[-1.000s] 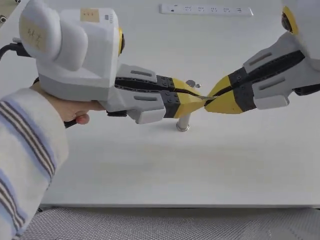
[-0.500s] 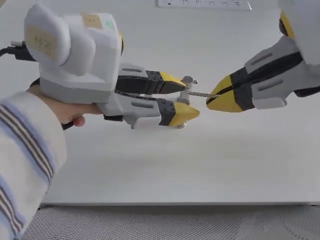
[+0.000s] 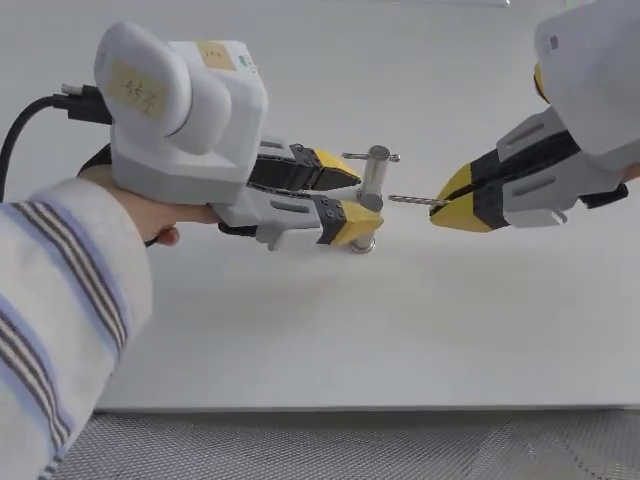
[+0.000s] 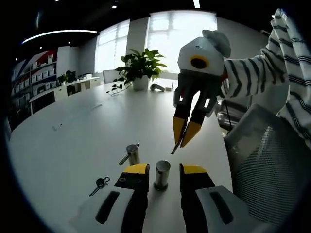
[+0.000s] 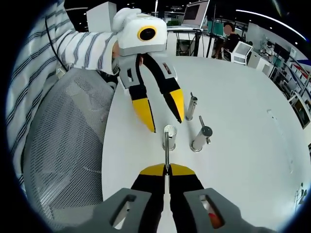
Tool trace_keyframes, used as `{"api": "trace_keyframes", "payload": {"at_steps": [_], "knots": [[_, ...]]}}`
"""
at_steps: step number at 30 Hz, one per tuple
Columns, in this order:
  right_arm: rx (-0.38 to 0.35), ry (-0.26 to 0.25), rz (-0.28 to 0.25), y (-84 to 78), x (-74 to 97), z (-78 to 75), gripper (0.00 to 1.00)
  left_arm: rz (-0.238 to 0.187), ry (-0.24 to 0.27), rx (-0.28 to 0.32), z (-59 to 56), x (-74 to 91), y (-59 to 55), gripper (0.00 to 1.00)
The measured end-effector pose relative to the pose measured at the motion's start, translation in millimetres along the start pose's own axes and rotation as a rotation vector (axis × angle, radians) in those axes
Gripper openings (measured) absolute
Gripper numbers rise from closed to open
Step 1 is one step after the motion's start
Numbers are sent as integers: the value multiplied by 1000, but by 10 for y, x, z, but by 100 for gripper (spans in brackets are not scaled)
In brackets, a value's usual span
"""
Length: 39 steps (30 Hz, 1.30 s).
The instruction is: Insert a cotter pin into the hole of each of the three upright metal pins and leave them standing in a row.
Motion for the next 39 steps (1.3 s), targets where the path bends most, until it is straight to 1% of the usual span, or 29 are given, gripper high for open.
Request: {"api": "trace_keyframes", "payload": {"at_steps": [2, 4, 7, 10, 12, 18, 19, 21, 26, 29, 33, 35, 39], "knots": [[-4, -1, 5, -27, -7, 0, 0, 16, -13, -4, 0, -37, -23, 20], [-12, -1, 8, -72, -29, -15, 0, 18, -25, -5, -7, -68, -31, 20], [-19, -6, 13, -97, -39, -24, 0, 26, -29, -7, -8, -99, -37, 18], [-29, -6, 14, -110, -57, -28, 0, 39, -38, -22, -14, -113, -45, 13], [-31, -6, 15, -127, -95, -51, 0, 40, -34, -24, 3, -113, -42, 11], [-28, -5, 12, -89, -124, -62, 0, 46, -36, -54, 10, -105, -40, 10], [-25, -5, 17, -89, -135, -64, 0, 46, -36, -57, 12, -105, -40, 10], [-20, -5, 24, -95, -148, -69, 0, 46, -35, -48, 17, -103, -45, 10], [-24, -5, 21, -84, -164, -81, 0, 48, -30, -48, 12, -98, -46, 10], [-30, -10, 16, -67, -181, -97, 0, 50, -22, -29, 13, -101, -49, 10], [-28, -12, 9, 6, -224, -89, 0, 58, -12, -48, 13, -101, -46, 9], [-26, -21, 15, -7, -222, -100, 0, 59, -11, -48, 10, -100, -47, 9], [-36, -23, 8, -3, -242, -108, 0, 60, -8, -45, -11, -99, -40, 9]]}}
Point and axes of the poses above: the centre of the closed fingertips' face, and the gripper's own axes: x roughly backward along the fingers, z roughly to its left, y roughly out of its top, the point moved 4 cm from there along x, roughly backward along the fingers, and after that the axes turned 3 degrees about -y, right-handed, at the moved point
